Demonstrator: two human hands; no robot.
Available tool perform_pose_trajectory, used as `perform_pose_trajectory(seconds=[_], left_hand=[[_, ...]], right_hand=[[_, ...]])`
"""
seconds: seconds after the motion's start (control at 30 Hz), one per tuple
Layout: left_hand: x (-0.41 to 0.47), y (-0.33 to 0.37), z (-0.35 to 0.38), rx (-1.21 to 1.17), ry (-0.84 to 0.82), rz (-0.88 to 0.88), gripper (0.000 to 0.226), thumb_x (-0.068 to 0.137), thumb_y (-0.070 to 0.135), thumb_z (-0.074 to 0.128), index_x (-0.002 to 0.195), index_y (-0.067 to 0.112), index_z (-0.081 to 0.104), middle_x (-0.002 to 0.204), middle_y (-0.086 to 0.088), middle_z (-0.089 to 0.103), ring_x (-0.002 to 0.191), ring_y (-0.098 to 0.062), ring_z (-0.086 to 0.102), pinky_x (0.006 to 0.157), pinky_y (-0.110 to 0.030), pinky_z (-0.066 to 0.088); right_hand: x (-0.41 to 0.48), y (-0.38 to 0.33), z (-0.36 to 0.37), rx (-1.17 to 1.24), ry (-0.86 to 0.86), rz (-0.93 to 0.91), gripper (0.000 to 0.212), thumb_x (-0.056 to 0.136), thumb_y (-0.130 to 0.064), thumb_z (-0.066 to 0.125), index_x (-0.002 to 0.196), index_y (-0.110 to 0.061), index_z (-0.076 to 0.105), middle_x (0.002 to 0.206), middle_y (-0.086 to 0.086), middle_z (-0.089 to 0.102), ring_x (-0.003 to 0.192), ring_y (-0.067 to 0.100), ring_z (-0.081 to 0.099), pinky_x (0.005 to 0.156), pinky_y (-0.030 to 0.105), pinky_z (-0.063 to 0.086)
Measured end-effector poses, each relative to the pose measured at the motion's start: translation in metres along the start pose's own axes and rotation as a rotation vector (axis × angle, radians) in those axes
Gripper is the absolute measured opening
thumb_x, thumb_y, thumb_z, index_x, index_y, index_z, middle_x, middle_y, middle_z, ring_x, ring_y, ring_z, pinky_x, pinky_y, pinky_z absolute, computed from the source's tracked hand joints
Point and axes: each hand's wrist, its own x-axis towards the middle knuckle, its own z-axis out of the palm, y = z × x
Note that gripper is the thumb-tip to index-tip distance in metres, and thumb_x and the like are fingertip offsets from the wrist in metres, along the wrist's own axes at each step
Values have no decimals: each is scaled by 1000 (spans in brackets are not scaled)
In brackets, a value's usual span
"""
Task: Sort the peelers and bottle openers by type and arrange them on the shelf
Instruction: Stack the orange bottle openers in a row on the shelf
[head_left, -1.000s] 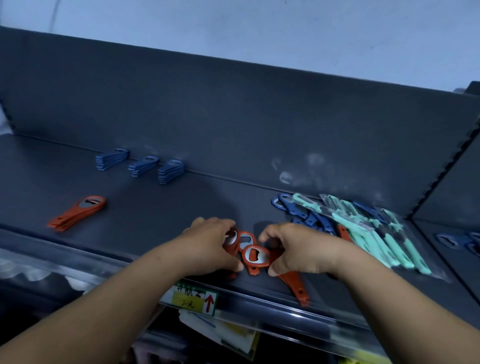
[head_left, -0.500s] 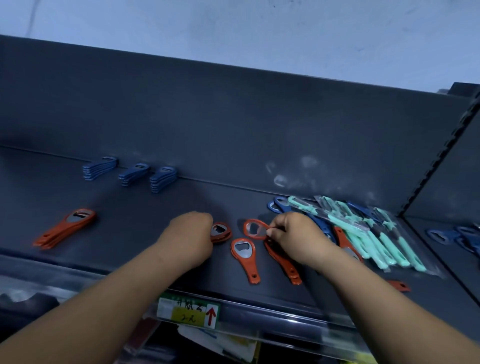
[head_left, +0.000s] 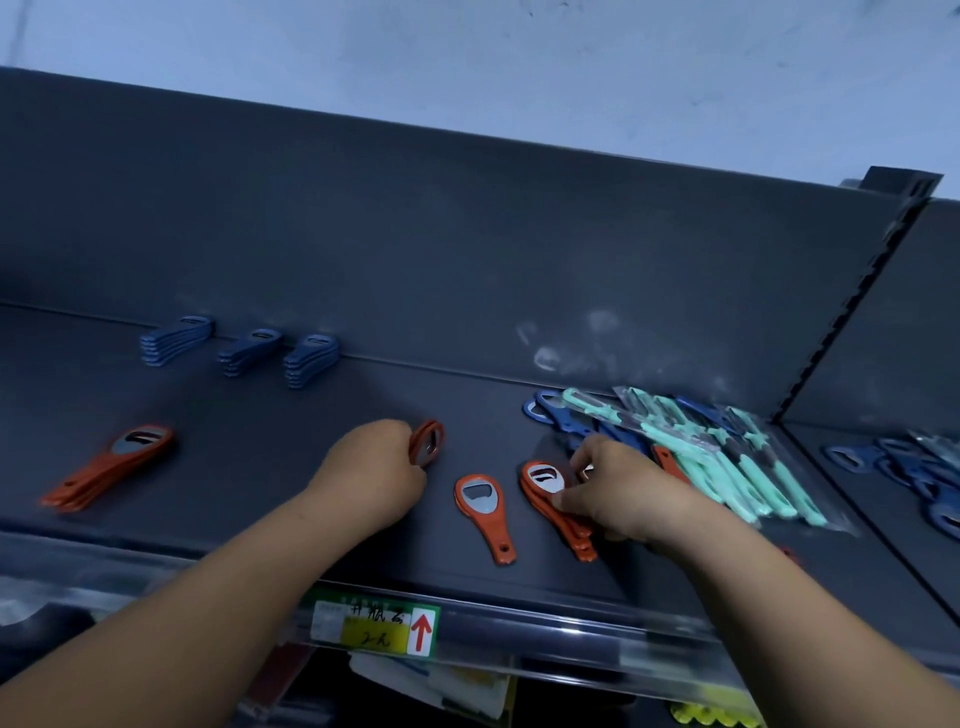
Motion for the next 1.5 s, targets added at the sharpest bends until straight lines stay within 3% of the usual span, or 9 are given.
perform_pose_trajectory(seconds=[0.1, 0.2, 0.37, 0.47, 0.7, 1.07, 1.27, 1.33, 1.5], left_hand=[[1, 0, 3, -248, -17, -67, 16, 81, 15, 59, 67, 12, 53, 65, -5, 53, 63, -20, 51, 55, -27, 35], [-1, 5, 7, -625, -55, -171, 13, 82, 8, 59, 69, 8, 61, 64, -9, 57, 59, -20, 51, 57, -26, 41], [-3, 15, 4, -1059, -203, -353, 11, 87, -2, 55, 89, 5, 62, 82, -15, 65, 68, -21, 63, 50, -27, 52], [-7, 19, -1, -1181, -259, -383, 15, 89, -4, 50, 99, 4, 59, 95, -17, 67, 71, -23, 69, 50, -30, 57], [-8, 22, -1, -1308, -263, -393, 21, 93, -6, 42, 104, 2, 57, 96, -19, 65, 74, -24, 69, 55, -31, 60], [-13, 35, -1, -1385, -243, -365, 24, 93, -8, 38, 99, 4, 58, 94, -20, 66, 79, -29, 67, 66, -37, 57], [-17, 28, -10, -1392, -163, -368, 21, 98, 5, 40, 93, 11, 60, 83, -14, 67, 72, -26, 67, 67, -40, 58], [-18, 21, -11, -1364, -174, -340, 20, 99, 7, 40, 94, 13, 59, 82, -10, 66, 68, -22, 66, 63, -34, 57], [-21, 4, -14, -1256, -169, -252, 23, 95, -2, 38, 95, 13, 55, 78, -3, 60, 61, -10, 54, 56, -21, 47]], right_hand=[[-8, -2, 3, -144, 3, -15, 48, 79, -50, 67, 110, -20, 46, 97, 1, 60, 80, 19, 58, 69, 28, 44], [-15, -6, 9, -245, 10, -31, 60, 74, -48, 73, 118, -20, 43, 115, 2, 57, 104, 22, 56, 76, 28, 40], [-16, -9, 15, -249, 108, -109, 27, 78, -29, 69, 91, -18, 48, 90, -2, 54, 85, 19, 51, 52, 22, 31], [-12, -8, 14, -183, 157, -118, 22, 77, -27, 69, 82, -18, 50, 84, -1, 57, 81, 19, 54, 52, 23, 33], [-1, -6, 12, 139, 164, -82, 21, 76, -23, 76, 79, -16, 57, 70, 2, 64, 57, 14, 58, 55, 27, 47], [-3, -53, 27, 443, 181, -283, 29, 75, -19, 79, 69, -14, 51, 55, -3, 54, 43, 3, 46, 47, 19, 39], [-9, -74, 34, 315, 75, -327, 10, 87, -14, 57, 81, -10, 63, 73, 8, 69, 63, 19, 64, 66, 33, 58], [-10, -80, 35, 345, 24, -345, 21, 86, -2, 46, 85, -8, 67, 79, 11, 70, 68, 21, 62, 72, 39, 56], [-9, -95, 35, 476, -92, -366, 31, 86, 7, 39, 82, -9, 65, 76, 7, 64, 60, 14, 55, 61, 25, 49]])
